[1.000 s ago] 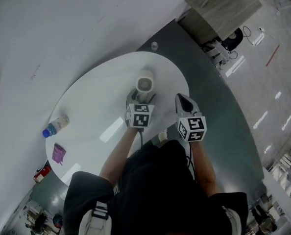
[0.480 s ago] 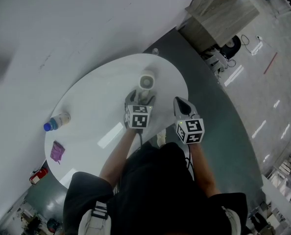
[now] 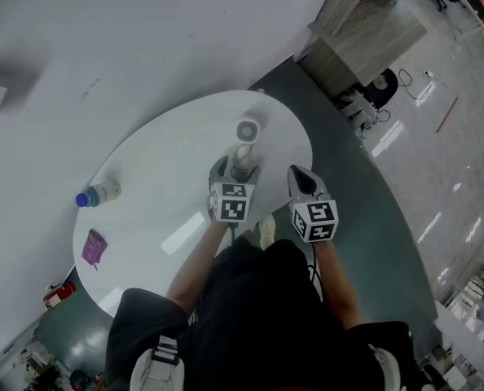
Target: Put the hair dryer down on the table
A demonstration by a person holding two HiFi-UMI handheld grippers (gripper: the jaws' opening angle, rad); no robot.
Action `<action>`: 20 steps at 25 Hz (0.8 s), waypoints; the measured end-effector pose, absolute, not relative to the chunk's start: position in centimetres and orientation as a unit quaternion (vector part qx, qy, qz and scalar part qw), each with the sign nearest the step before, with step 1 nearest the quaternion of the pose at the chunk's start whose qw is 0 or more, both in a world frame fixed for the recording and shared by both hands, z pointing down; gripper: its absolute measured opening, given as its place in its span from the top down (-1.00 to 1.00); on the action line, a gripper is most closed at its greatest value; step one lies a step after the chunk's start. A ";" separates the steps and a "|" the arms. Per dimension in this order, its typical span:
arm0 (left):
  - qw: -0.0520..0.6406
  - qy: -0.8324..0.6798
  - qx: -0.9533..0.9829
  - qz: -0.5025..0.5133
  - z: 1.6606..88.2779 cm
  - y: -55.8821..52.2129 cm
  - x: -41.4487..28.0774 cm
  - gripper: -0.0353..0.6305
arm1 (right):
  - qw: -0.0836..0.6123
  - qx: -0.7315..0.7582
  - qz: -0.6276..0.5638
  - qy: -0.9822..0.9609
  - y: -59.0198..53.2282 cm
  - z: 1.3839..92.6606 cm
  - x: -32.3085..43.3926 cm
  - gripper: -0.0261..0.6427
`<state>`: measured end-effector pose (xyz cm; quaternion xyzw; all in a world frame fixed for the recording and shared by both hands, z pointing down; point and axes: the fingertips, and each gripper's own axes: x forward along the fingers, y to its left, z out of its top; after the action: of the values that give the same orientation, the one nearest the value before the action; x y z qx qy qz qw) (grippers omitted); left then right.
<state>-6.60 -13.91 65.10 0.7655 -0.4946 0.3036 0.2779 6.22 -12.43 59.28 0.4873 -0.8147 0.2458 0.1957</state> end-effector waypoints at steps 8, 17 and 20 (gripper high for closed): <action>0.260 -0.489 0.788 0.269 62.7 -11.6 -6.0 -0.05 | 0.190 0.487 0.234 -0.820 -10.0 58.2 6.0 0.91; 0.249 -0.494 0.800 0.230 58.7 -8.7 -5.6 0.15 | 0.176 0.479 0.216 -0.832 -7.8 55.9 5.5 0.91; 0.231 -0.503 0.804 0.217 57.0 -8.1 -5.8 0.26 | 0.168 0.475 0.205 -0.839 -7.4 54.8 5.3 0.91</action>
<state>-5.81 -8.11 56.97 0.8039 -0.5034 0.2167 0.2309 5.32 -7.43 54.78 0.4753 -0.8388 0.2055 0.1681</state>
